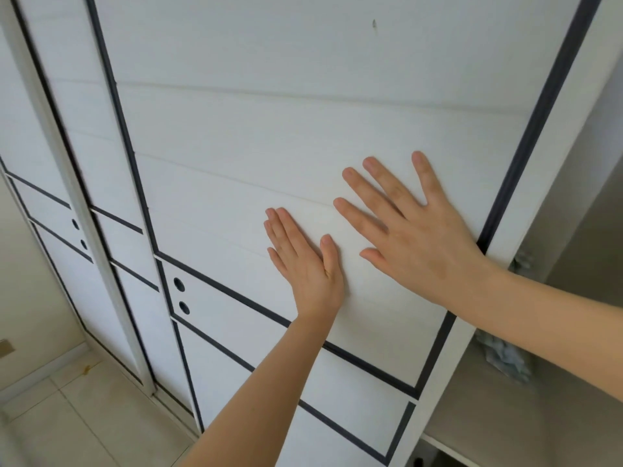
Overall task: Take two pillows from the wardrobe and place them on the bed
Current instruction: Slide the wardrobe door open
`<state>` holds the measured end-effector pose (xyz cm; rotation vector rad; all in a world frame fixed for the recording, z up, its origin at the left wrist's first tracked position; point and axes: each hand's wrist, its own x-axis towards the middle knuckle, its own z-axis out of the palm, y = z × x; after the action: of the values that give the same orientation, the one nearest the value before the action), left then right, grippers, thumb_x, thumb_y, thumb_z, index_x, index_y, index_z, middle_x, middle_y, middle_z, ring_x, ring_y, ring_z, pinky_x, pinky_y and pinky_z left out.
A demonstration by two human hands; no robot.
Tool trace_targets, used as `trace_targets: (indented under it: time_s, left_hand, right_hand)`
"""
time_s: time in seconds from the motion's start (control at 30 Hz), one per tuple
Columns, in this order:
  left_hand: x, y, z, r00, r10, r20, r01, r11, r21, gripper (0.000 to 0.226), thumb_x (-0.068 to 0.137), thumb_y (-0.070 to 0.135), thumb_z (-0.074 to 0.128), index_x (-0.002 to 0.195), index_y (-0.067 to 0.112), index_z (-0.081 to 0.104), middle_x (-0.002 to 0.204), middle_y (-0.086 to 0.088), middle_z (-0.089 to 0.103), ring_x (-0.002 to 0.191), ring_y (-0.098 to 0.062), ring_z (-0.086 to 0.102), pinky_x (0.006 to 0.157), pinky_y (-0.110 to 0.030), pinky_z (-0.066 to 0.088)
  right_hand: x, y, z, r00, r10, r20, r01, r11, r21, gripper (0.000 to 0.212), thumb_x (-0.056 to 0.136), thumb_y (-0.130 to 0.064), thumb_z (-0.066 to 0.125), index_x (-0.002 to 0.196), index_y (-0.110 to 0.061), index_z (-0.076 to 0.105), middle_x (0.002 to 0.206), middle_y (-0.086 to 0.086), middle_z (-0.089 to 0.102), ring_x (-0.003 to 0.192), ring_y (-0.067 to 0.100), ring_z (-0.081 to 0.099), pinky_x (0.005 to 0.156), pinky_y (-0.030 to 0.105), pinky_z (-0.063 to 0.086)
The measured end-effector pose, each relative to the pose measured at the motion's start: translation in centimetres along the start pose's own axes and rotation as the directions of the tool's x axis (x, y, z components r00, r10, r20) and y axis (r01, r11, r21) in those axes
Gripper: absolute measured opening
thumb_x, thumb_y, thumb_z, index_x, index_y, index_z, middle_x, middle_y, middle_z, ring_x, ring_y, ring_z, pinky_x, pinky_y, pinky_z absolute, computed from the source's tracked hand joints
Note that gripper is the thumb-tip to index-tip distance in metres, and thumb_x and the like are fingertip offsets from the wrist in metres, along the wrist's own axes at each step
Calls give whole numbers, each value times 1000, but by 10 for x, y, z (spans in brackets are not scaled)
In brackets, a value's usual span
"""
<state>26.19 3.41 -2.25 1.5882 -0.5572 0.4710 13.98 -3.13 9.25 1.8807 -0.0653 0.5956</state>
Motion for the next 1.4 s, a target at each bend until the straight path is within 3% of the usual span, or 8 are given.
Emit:
trace_targets:
  time_s: [0.43,0.63,0.87,1.4]
  left_hand:
    - [87,-62,-53,998,-47,-33,47,999,14,56,106,38,18,157,25,-2,159,21,-12,148,-1,-14,122,-39,-3]
    - [112,-90,-65,981,-186,-57,184,982,-37,57,106,37,17,157,22,-4,164,9,-12,149,-5,-14,121,-34,-6]
    - [145,-123,-80,974,-211,-79,210,977,-25,57,106,40,14,156,23,-7,163,10,-15,146,-1,-17,118,-28,-10]
    - [226,-193,-121,971,-204,-120,202,979,-29,56,106,40,14,157,23,-4,164,10,-12,144,2,-16,114,-22,-10]
  right_hand:
    - [110,-57,3,1000,6,-2,-6,1000,25,78,93,-59,12,150,-12,-14,155,23,-23,140,44,-23,105,69,-18]
    - [168,-86,8,1000,5,-28,-4,999,37,78,94,-58,12,150,-10,-13,155,25,-22,140,45,-22,103,71,-19]
    - [229,-113,7,999,-25,-28,27,997,78,71,96,-51,19,151,-15,-5,156,24,-17,141,46,-20,101,71,-21]
    - [327,-163,9,999,-32,-20,32,999,31,71,96,-54,16,151,-16,-9,155,24,-22,140,47,-22,103,71,-19]
